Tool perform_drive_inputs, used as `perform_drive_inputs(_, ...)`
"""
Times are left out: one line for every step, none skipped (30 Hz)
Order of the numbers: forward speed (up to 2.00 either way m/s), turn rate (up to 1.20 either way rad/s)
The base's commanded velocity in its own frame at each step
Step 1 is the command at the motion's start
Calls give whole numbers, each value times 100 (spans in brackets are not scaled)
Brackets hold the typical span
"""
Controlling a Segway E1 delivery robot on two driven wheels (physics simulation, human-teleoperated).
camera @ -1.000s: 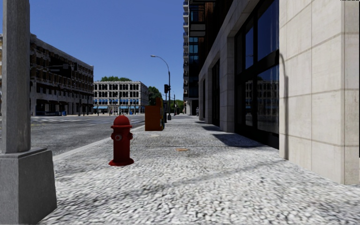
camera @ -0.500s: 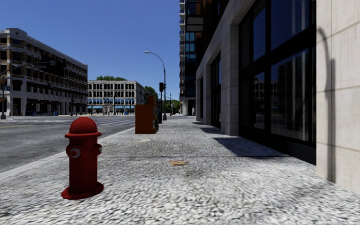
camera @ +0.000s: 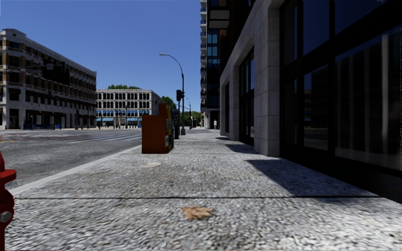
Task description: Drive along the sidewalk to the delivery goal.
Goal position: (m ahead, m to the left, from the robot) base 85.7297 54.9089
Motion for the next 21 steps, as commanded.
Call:
perform_drive_inputs(200, 0)
perform_drive_inputs(200, 0)
perform_drive_inputs(200, 0)
perform_drive_inputs(200, 0)
perform_drive_inputs(200, 0)
perform_drive_inputs(200, 0)
perform_drive_inputs(200, 0)
perform_drive_inputs(200, 0)
perform_drive_inputs(200, 0)
perform_drive_inputs(200, 0)
perform_drive_inputs(200, 0)
perform_drive_inputs(200, 0)
perform_drive_inputs(200, 0)
perform_drive_inputs(200, 0)
perform_drive_inputs(200, 0)
perform_drive_inputs(200, 0)
perform_drive_inputs(200, 0)
perform_drive_inputs(200, 0)
perform_drive_inputs(200, 0)
perform_drive_inputs(200, 0)
perform_drive_inputs(200, 0)
